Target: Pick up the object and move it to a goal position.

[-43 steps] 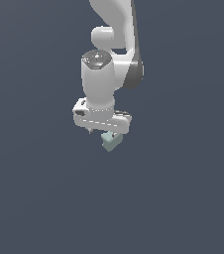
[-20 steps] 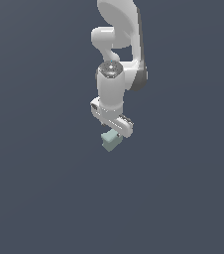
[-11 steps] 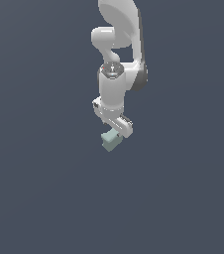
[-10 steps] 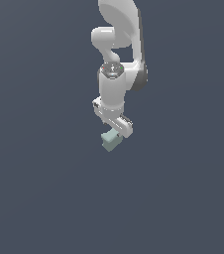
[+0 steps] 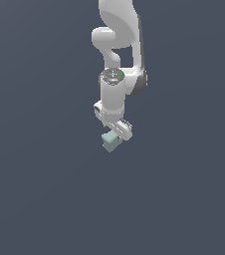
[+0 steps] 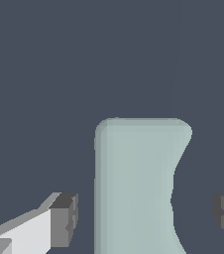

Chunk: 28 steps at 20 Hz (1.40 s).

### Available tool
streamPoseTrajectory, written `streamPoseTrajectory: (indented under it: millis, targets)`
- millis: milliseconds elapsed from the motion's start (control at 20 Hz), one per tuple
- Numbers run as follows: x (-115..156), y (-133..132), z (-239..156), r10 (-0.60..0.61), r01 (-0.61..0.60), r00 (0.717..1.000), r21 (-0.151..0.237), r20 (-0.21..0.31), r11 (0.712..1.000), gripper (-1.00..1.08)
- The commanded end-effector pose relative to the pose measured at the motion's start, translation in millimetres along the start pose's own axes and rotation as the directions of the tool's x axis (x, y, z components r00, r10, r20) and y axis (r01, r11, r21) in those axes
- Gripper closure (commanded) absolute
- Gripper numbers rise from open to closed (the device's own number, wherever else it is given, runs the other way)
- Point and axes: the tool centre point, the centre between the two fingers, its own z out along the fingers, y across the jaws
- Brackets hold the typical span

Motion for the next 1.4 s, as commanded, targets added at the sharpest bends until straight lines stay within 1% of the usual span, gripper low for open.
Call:
streamPoseTrajectory:
  millis: [0,200,400,450,1050,1350]
  targets:
    - [-0.7,0.6,12.7,0.001,-0.001,1.000,-0.001,0.001,1.000,-0.92]
    - [-0.7,0.6,27.1,0.002,-0.002,1.000,-0.001,0.001,1.000,-0.92]
    - [-0.2,0.2,31.5,0.003,-0.003,1.000,-0.001,0.001,1.000,-0.92]
    - [-0.2,0.2,31.5,0.003,-0.003,1.000,-0.001,0.001,1.000,1.08]
    - [-0.7,-0.9,29.3,0.002,-0.002,1.000,0.001,0.000,1.000,1.08]
    - [-5.5,-6.4,11.4,0.002,-0.002,1.000,0.001,0.000,1.000,1.08]
